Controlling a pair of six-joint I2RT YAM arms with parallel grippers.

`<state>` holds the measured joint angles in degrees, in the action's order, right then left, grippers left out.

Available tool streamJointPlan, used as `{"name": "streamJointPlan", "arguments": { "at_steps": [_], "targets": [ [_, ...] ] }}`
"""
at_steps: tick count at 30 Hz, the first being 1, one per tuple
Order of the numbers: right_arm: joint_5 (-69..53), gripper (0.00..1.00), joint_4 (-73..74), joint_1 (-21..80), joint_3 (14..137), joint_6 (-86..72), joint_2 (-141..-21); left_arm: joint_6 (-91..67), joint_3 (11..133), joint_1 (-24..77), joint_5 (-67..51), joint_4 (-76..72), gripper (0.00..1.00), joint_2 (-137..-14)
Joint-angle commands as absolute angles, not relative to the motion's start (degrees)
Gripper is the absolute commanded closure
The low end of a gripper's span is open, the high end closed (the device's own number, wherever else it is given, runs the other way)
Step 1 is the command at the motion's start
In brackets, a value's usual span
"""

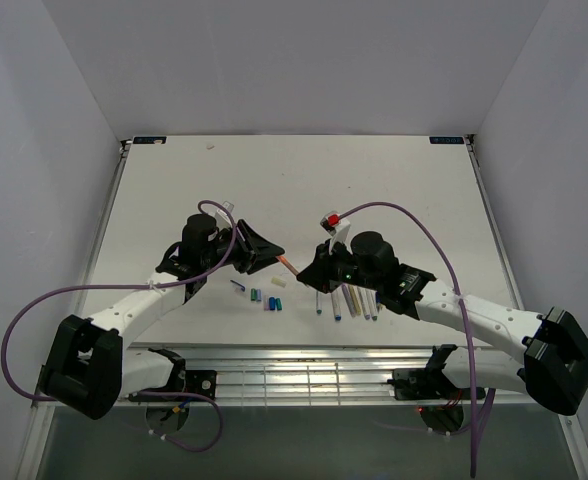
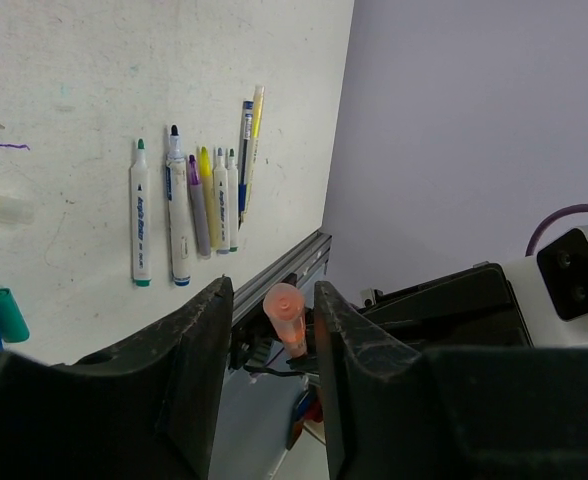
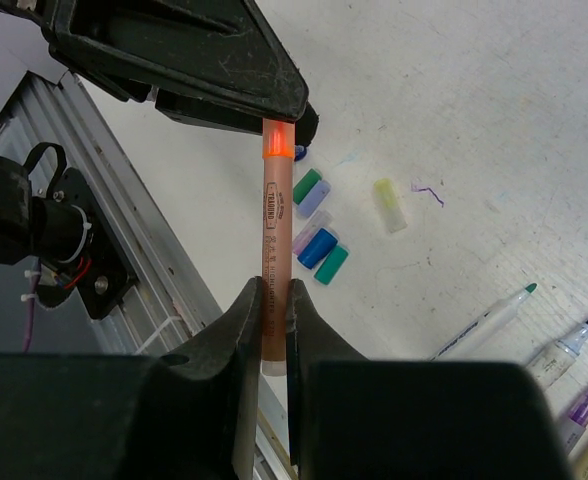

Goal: Open the pen caps

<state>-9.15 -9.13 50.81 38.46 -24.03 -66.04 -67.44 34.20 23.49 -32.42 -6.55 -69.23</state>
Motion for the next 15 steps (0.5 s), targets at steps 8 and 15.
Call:
{"name": "streamJointPlan", "arguments": {
  "at_steps": [8,15],
  "targets": [
    [-9.14,0.92,-12.13,51.59,39.37,-24.17,-66.01,-66.88,34.45,24.08,-32.34,-8.09,0.66,-69.08],
    [-8.18,0.92,-11.08,51.68,39.9,-23.47,-66.18,-66.53,34.28,24.26,-32.69,-8.09,0.88,-69.17]
  ]
}}
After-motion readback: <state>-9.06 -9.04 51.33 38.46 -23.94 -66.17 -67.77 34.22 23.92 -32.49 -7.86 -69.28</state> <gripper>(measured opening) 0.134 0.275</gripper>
